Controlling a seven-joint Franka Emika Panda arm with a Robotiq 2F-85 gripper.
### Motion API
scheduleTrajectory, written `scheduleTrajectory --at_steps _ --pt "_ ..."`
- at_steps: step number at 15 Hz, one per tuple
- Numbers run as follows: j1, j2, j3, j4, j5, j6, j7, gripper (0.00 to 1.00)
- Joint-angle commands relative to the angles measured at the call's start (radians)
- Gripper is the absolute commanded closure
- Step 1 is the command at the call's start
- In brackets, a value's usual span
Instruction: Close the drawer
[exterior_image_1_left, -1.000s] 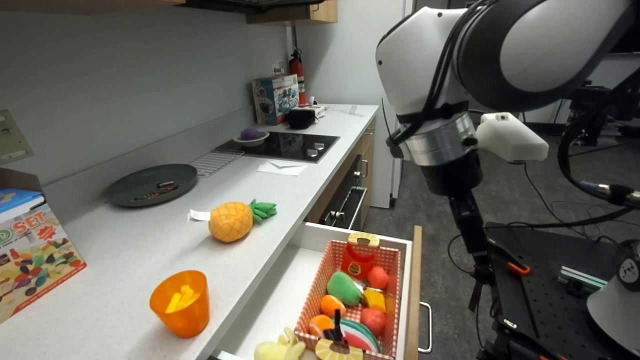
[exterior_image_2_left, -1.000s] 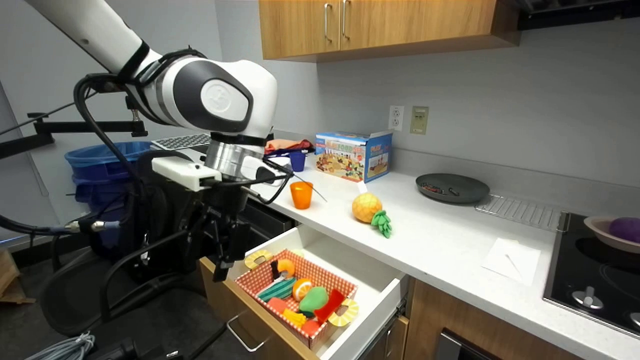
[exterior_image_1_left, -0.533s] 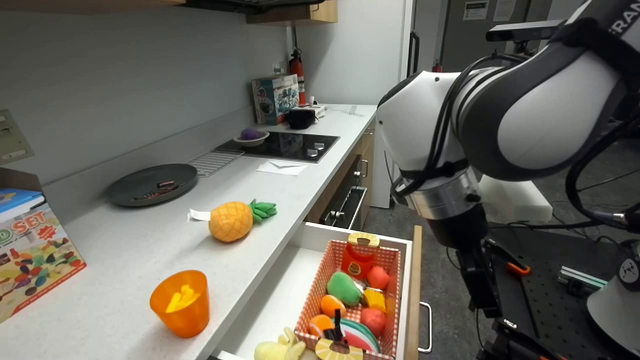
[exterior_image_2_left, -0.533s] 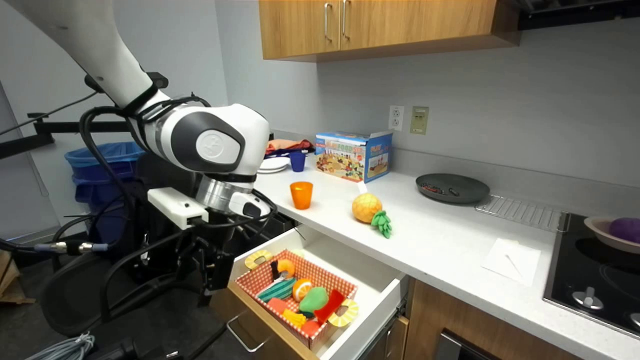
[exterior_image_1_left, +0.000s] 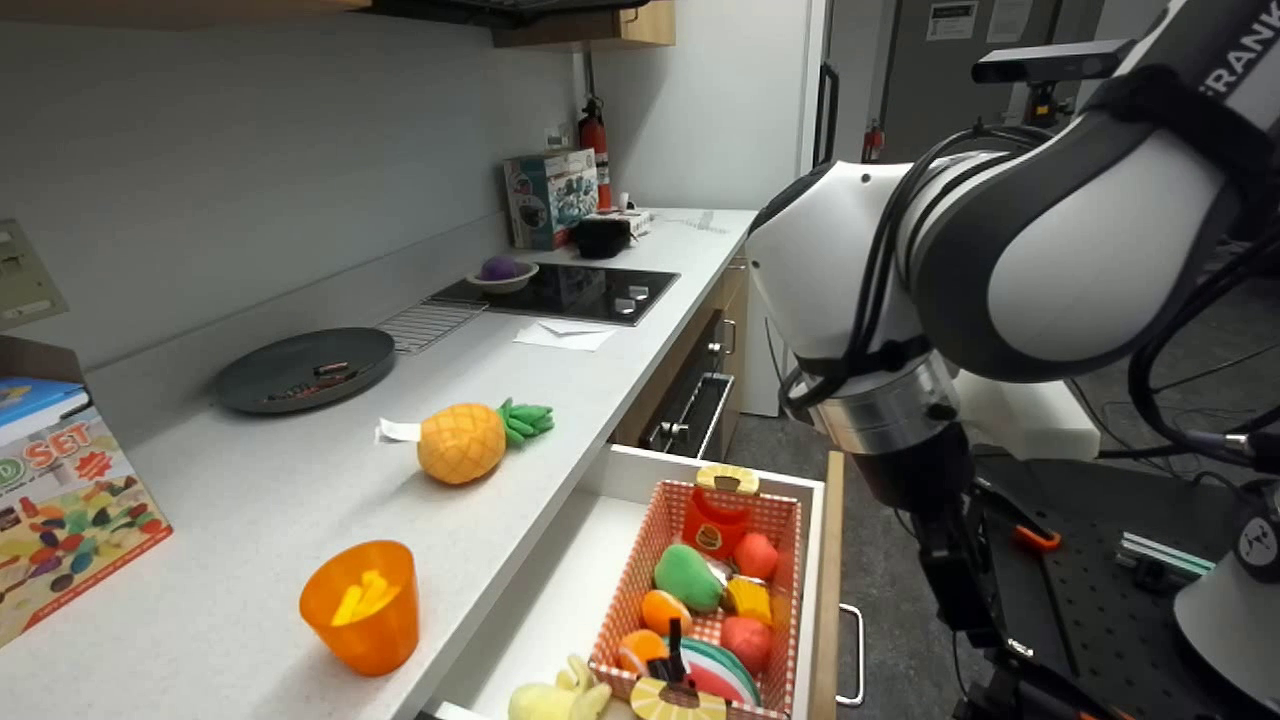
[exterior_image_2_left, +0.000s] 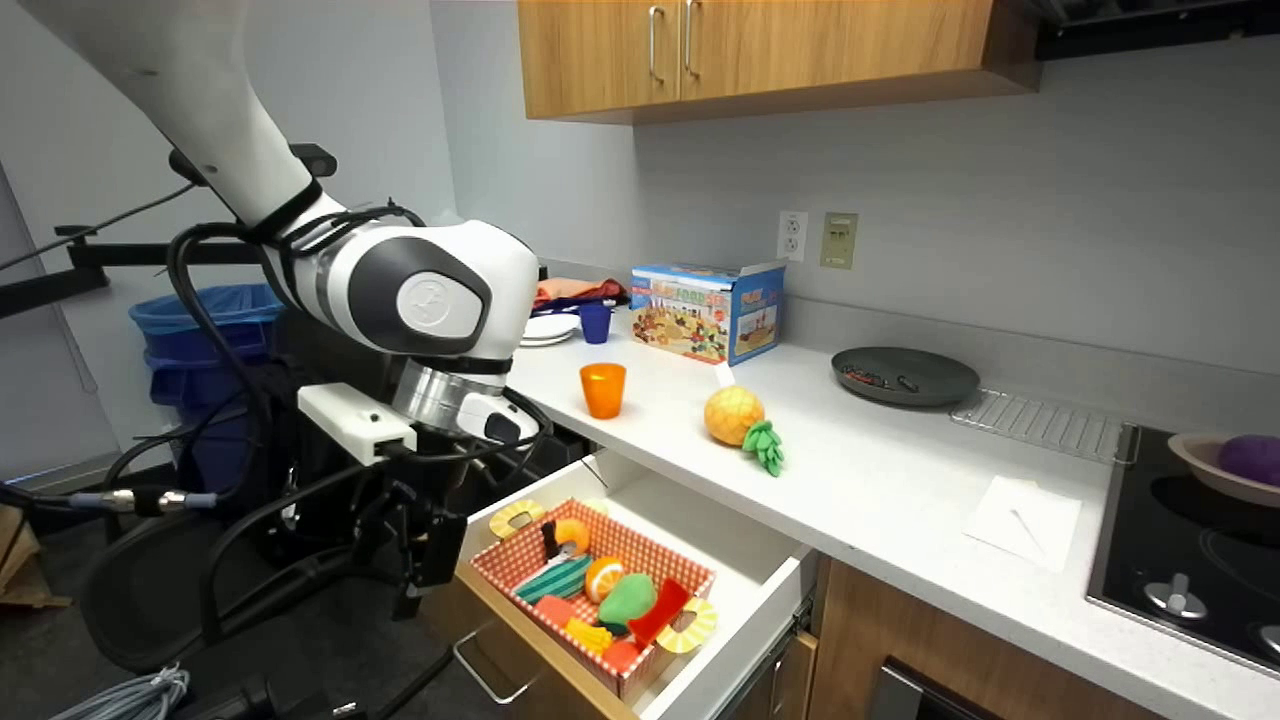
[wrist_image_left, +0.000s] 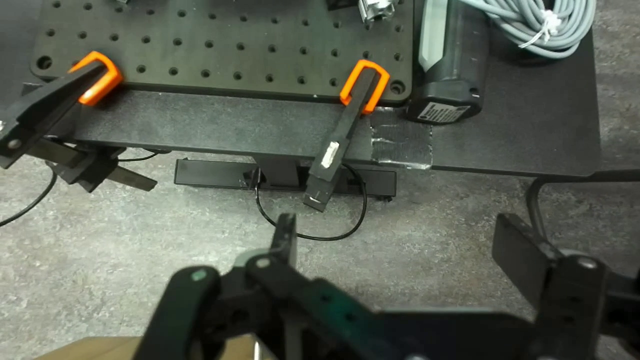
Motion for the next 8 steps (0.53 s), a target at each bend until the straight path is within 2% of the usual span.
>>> scheduleTrajectory --at_steps 1,4,8 --pt "-0.007 0.032 -0.004 -0.026 -0.053 0.033 0.017 0.0" --pt "-0.014 0.092 -0.015 -0.051 -0.065 0.12 0.002 0.0" --pt "-0.014 0.198 -0.018 -0.067 -0.042 0.293 -0.002 0.0"
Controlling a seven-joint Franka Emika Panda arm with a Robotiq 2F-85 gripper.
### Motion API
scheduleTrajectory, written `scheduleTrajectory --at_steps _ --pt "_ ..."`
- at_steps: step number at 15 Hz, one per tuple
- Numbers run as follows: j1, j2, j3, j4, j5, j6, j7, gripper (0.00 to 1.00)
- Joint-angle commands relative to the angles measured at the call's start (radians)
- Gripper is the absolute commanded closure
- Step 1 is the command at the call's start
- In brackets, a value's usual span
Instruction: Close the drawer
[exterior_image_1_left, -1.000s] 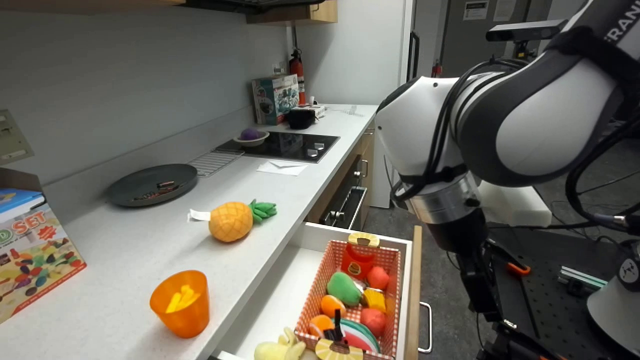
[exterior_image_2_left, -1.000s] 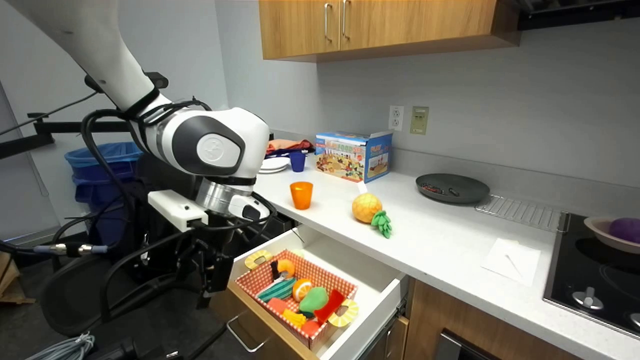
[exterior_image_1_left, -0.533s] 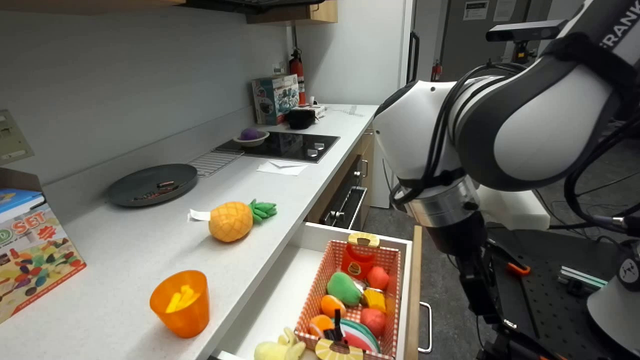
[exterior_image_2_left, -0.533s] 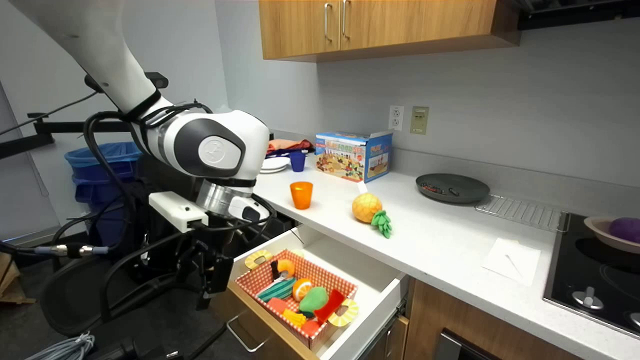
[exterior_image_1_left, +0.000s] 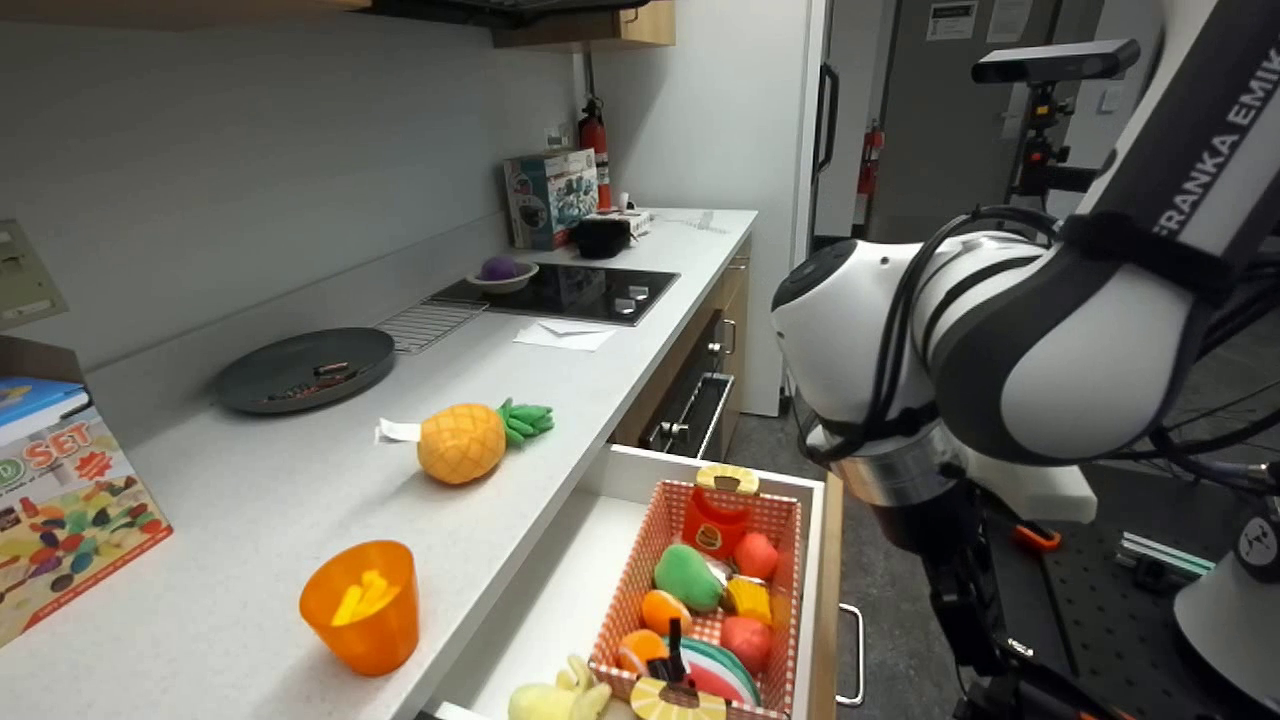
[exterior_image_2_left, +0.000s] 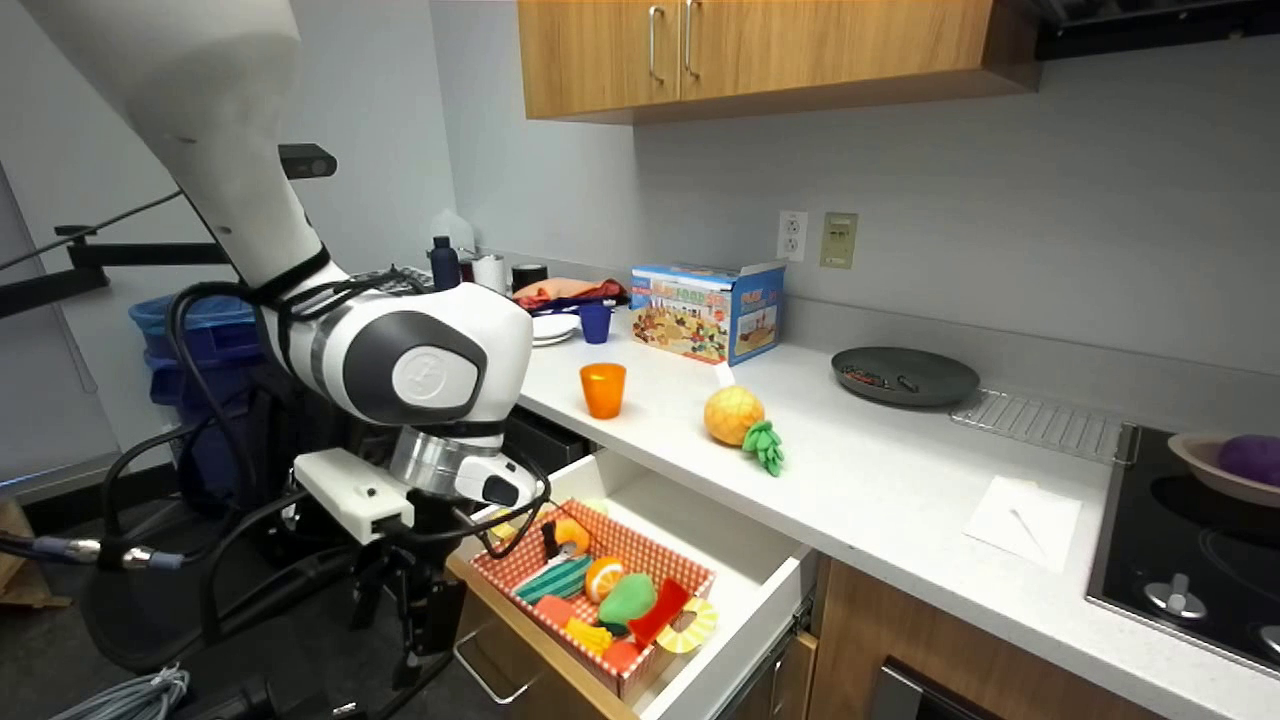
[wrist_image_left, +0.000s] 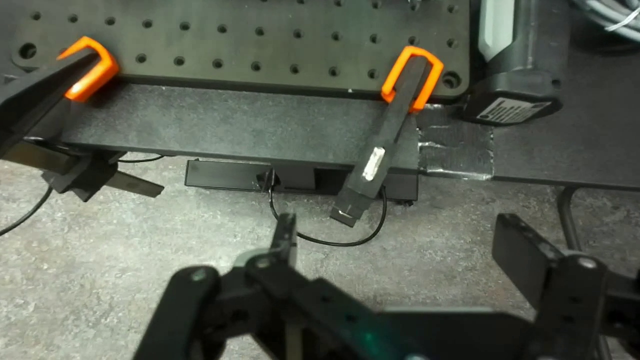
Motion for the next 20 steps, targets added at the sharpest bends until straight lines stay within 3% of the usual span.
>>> scheduleTrajectory --at_steps 1,10,20 --pt "-0.005 0.101 -0.004 -0.005 0.015 0.156 -0.004 0.0" --pt "-0.016 0.216 0.013 0.004 0.079 0.458 -0.004 0.0" --pt "0.011 0.271 -0.014 0.099 0.056 0.582 0.098 0.0"
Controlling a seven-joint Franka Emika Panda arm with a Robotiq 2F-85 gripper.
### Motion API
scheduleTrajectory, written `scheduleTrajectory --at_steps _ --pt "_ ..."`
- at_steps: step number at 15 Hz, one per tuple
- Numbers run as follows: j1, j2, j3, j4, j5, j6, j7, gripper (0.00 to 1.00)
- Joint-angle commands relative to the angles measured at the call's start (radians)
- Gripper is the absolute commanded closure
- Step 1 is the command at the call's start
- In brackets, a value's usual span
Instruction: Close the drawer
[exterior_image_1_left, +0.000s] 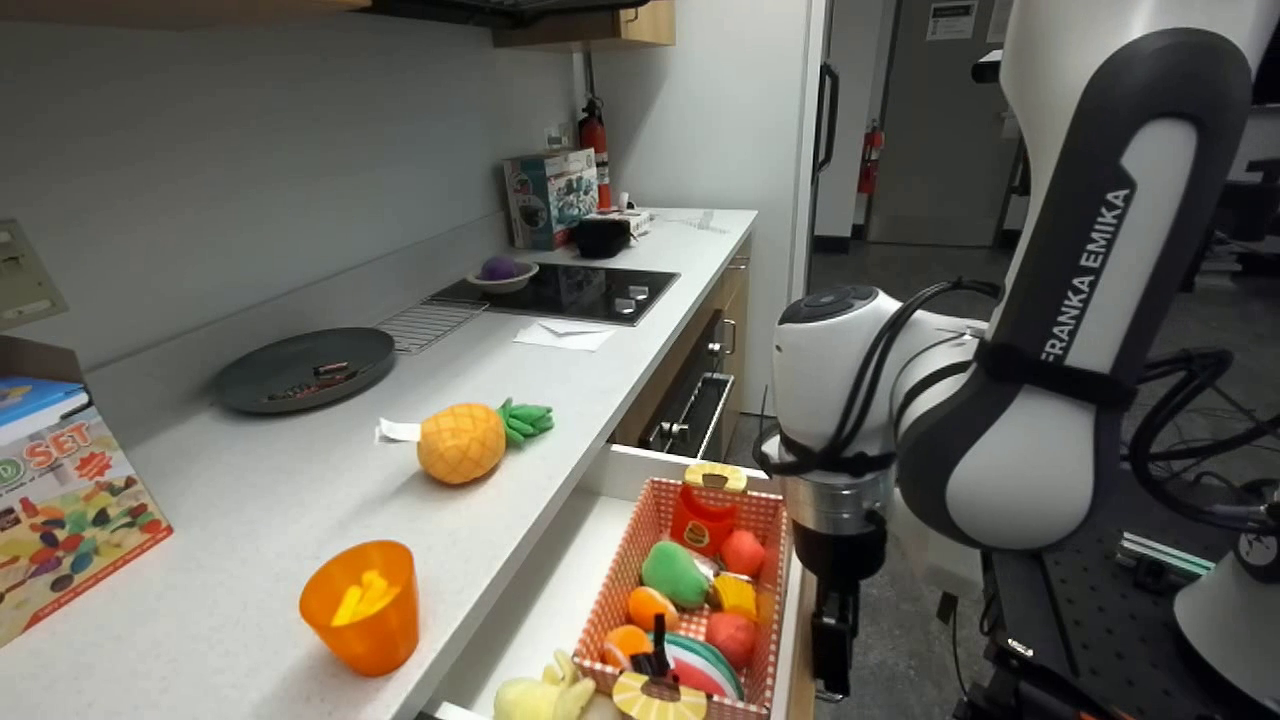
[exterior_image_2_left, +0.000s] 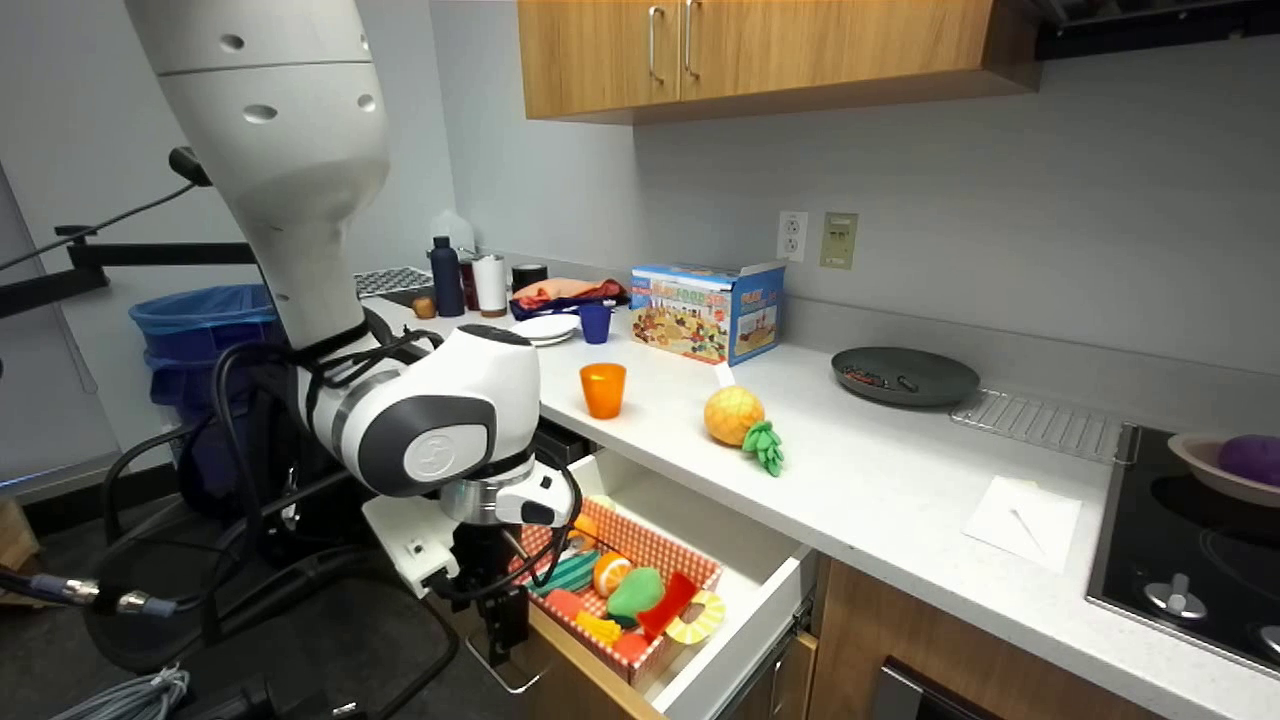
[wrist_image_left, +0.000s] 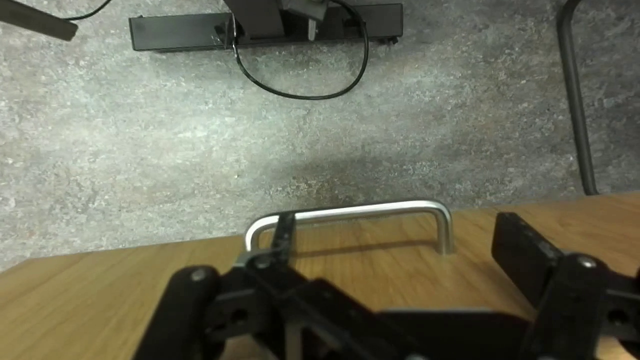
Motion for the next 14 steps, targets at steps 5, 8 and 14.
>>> scheduleTrajectory --at_steps 5,8,14 --pt "0.005 0.108 -0.008 0.184 0.027 0.014 0.109 0.0" --pt "0.014 0.146 -0.021 0.264 0.022 0.001 0.15 0.0" --pt "0.075 0.221 -0.095 0.418 -0.008 0.017 0.251 0.0"
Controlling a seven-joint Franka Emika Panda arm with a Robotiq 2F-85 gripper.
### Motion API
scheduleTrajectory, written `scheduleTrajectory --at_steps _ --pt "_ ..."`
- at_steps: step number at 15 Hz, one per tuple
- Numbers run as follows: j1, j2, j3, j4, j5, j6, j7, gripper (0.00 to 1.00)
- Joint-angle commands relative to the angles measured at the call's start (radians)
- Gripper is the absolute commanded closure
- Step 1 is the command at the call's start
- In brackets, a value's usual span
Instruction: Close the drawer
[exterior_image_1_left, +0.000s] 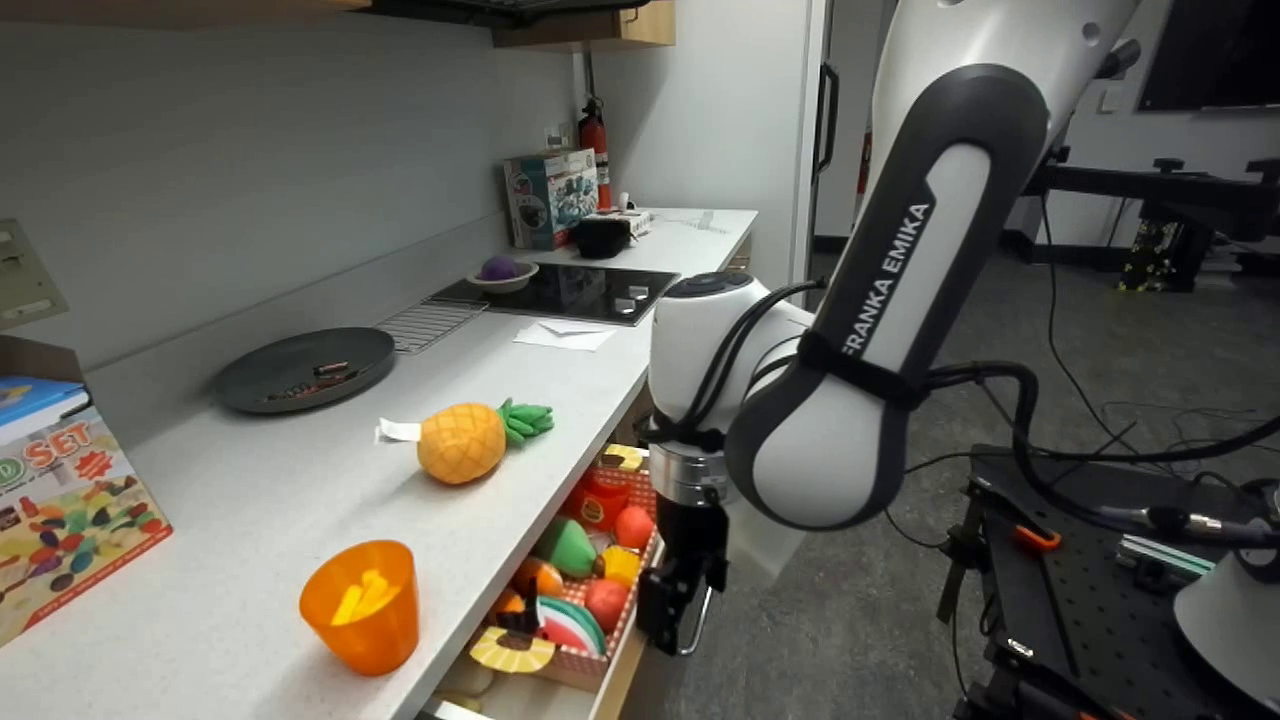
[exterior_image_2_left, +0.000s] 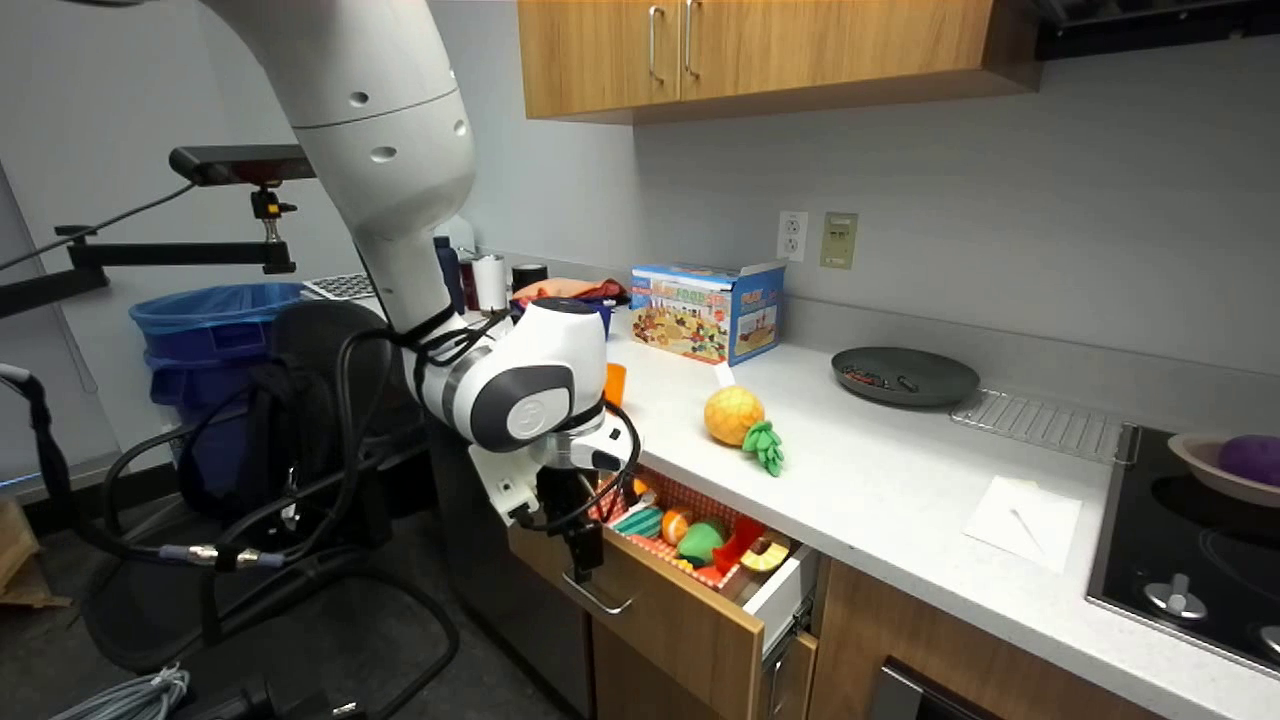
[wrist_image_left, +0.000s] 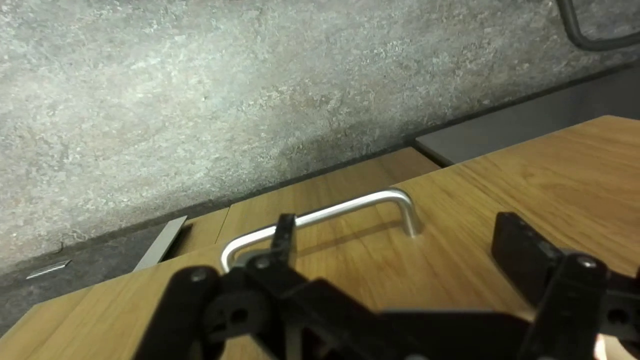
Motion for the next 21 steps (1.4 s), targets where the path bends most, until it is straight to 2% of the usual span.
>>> scheduleTrajectory --at_steps 1,4,12,21 --pt "0.071 0.071 -0.073 0.126 -0.014 0.009 0.084 0.0" --pt "0.131 0.112 -0.126 0.195 -0.025 0.015 0.154 0.0" --pt "0.319 0.202 -0.319 0.31 -0.08 0.093 0.365 0.0" --pt "0.518 0.254 -0.51 0.335 -0.131 0.144 0.529 0.0"
